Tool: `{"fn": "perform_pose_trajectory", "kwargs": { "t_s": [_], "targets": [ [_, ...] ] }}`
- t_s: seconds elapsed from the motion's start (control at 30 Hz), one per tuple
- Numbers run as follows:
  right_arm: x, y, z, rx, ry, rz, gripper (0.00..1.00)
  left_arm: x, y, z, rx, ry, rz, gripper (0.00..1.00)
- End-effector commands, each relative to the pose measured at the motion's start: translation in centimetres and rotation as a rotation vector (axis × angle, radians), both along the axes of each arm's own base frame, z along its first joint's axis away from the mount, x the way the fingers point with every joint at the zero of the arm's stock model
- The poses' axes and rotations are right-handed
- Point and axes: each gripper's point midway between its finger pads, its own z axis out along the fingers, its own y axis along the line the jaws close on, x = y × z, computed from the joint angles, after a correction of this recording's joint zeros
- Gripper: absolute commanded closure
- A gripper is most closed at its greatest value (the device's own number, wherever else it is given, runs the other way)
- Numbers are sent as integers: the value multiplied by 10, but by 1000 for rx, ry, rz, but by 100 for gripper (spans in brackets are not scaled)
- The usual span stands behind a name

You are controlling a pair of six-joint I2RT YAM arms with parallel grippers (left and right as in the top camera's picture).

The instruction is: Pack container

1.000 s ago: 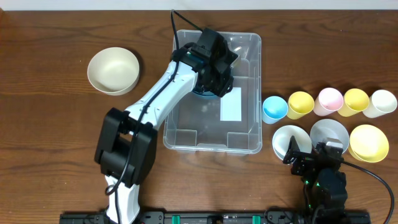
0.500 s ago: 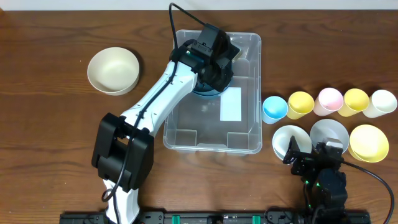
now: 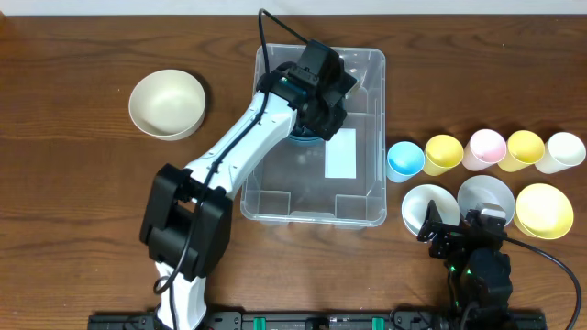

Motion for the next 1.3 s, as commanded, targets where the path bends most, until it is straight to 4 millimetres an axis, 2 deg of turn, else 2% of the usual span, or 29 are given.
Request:
{"fn": "perform_pose_trajectory", "kwargs": {
  "t_s": [0.0, 0.07, 0.13, 0.17, 0.2, 0.27, 0.3, 0.4, 0.5, 0.57, 0.63, 0.73, 0.77, 0.83, 1.03, 1.27],
  "targets": [
    [0, -2, 1, -3, -7, -10, 1, 0, -1, 55, -55, -101, 1, 87],
    [0, -2, 1, -3, -7, -10, 1, -3, 3, 67, -56, -118, 5, 87],
    [0, -2, 1, -3, -7, -10, 1, -3, 17, 80, -14, -161, 40, 87],
    [0, -2, 1, -3, -7, -10, 1, -2, 27, 88, 20, -191, 68, 83],
    [0, -2, 1, -3, -7, -10, 1, 0, 41, 97, 68, -231, 107, 70],
    [0, -2, 1, -3, -7, -10, 1, 1, 74, 117, 166, -306, 194, 49],
    [0, -2, 1, -3, -7, -10, 1, 1, 91, 127, 210, -333, 236, 44],
    [0, -2, 1, -3, -7, -10, 1, -2, 148, 150, 301, -366, 375, 37],
    [0, -2, 1, -3, -7, -10, 1, 3, 209, 151, 306, -309, 567, 36],
    [0, -2, 1, -3, -7, -10, 1, 6, 234, 139, 291, -247, 618, 36],
    [0, -2, 1, -3, -7, -10, 1, 11, 249, 122, 255, -176, 632, 36],
    [0, -2, 1, -3, -7, -10, 1, 22, 278, 87, 271, -79, 668, 36],
    [0, -2, 1, -3, -7, -10, 1, 27, 291, 70, 287, -36, 693, 36],
    [0, -2, 1, -3, -7, -10, 1, 34, 302, 46, 305, 13, 711, 35],
    [0, -2, 1, -3, -7, -10, 1, 42, 292, -24, 300, 161, 611, 35],
    [0, -2, 1, -3, -7, -10, 1, 41, 292, -80, 336, 269, 593, 35]
  ]
}}
